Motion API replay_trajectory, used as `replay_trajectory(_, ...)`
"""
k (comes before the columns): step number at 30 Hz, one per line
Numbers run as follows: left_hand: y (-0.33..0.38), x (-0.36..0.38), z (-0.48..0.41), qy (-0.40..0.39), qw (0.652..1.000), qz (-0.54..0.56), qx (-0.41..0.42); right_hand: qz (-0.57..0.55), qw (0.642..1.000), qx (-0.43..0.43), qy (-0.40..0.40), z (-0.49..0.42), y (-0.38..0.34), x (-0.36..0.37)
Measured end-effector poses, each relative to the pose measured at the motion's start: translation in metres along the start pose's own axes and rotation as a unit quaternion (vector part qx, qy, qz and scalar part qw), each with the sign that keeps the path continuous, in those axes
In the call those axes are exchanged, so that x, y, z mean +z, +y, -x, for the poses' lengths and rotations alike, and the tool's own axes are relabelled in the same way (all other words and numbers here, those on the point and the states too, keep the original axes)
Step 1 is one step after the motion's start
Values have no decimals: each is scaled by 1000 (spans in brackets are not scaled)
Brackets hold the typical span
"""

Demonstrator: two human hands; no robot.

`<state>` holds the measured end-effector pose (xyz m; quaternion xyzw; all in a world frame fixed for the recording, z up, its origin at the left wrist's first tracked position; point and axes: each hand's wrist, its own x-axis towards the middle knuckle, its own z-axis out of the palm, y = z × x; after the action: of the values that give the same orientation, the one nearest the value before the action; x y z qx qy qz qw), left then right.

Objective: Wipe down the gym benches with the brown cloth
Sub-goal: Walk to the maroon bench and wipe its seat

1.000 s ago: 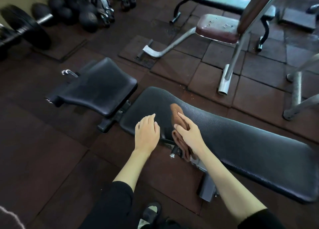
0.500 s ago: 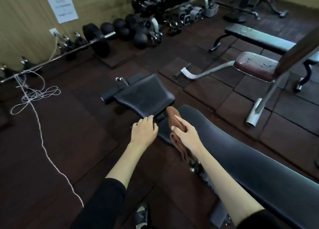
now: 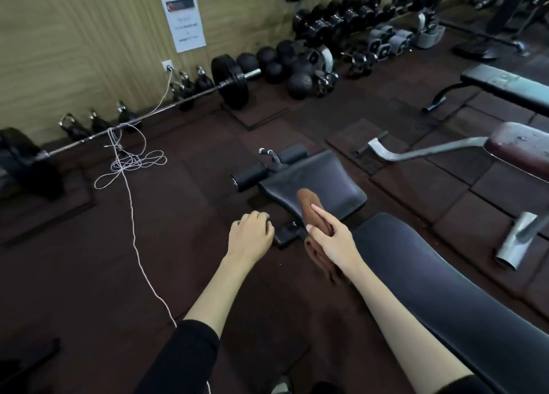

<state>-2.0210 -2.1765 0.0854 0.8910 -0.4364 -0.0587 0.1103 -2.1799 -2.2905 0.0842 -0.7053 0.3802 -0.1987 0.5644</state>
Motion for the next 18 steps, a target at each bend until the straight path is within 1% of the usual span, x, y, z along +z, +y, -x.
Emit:
replay_trajectory(6, -54, -8, -45, -15, 999, -23, -30, 25, 998, -10, -53, -63, -15, 44)
replay_trajectory(10, -86, -13, -85, -26, 998, -38, -53, 47, 994, -40, -89, -119, -27, 71)
replay_trajectory(13, -110, -19, -124, -18, 996, -42, -81, 56, 990, -52, -115, -169, -41, 93)
replay_trajectory(18, -152, -37, -187, 2, 989, -29, -144, 37, 987, -40, -149, -249, -75, 132)
